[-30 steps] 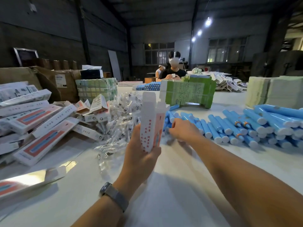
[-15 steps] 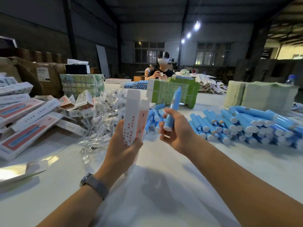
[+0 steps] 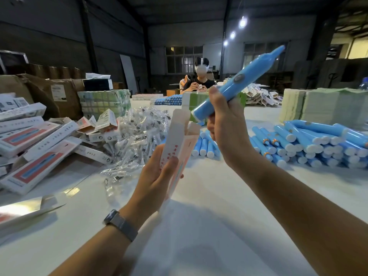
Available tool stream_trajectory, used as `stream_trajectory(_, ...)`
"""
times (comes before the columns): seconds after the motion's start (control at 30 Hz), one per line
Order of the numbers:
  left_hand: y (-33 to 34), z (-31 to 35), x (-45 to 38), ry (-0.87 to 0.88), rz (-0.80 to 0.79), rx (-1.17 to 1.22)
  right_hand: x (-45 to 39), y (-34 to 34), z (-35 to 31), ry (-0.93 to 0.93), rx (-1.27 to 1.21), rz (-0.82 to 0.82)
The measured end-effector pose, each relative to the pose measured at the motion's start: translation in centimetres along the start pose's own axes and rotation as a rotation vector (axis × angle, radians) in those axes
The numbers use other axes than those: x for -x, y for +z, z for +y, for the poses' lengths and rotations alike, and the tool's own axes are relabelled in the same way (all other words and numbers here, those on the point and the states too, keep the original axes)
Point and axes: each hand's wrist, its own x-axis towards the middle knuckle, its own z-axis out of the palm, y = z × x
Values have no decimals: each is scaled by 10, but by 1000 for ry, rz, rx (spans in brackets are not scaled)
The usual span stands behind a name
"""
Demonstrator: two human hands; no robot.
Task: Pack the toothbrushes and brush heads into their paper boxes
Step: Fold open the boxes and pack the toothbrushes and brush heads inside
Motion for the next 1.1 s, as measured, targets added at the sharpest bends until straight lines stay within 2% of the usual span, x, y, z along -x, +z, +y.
stream_trajectory(0.1,2,1,0,29,-6,-19,3,1,1,3,203,-14)
stream_trajectory(0.27,-1,-1,1,26,-4,-31,-6,-1,-1,97,310,-77)
stream_trajectory(0.33,4,-3,0,24,55,-64,-11,-2,10,309,268,-44)
stream_trajectory(0.4,12,0,-1,-5,232,-134,4,-2,38,575,240,7)
stream_trajectory(0.43,18,1,-2,-14,311,-182,13,-4,56,673,173,52)
stream_trajectory(0.5,32,3,-2,-40,345,-250,34,-20,76,829,31,211)
stream_trajectory(0.53,35,3,0,-33,326,-277,38,-31,74,828,51,264)
stream_trajectory(0.6,36,3,1,10,305,-299,38,-58,59,593,124,268)
stream_trajectory(0.63,35,2,1,34,294,-307,40,-68,43,454,166,181)
stream_trajectory(0.67,35,1,0,55,286,-317,46,-73,26,329,260,-24)
stream_trajectory(0.7,34,2,0,71,288,-322,57,-74,10,227,419,-306)
stream_trajectory(0.77,33,3,-1,69,297,-299,94,-67,-5,82,845,-830)
stream_trajectory(0.83,32,3,-3,78,290,-279,129,-53,-9,16,1075,-1137)
stream_trajectory(0.9,31,5,-2,92,273,-270,148,-38,-6,49,1078,-1209)
stream_trajectory(1.1,24,2,-1,69,246,-257,128,-46,2,159,896,-1097)
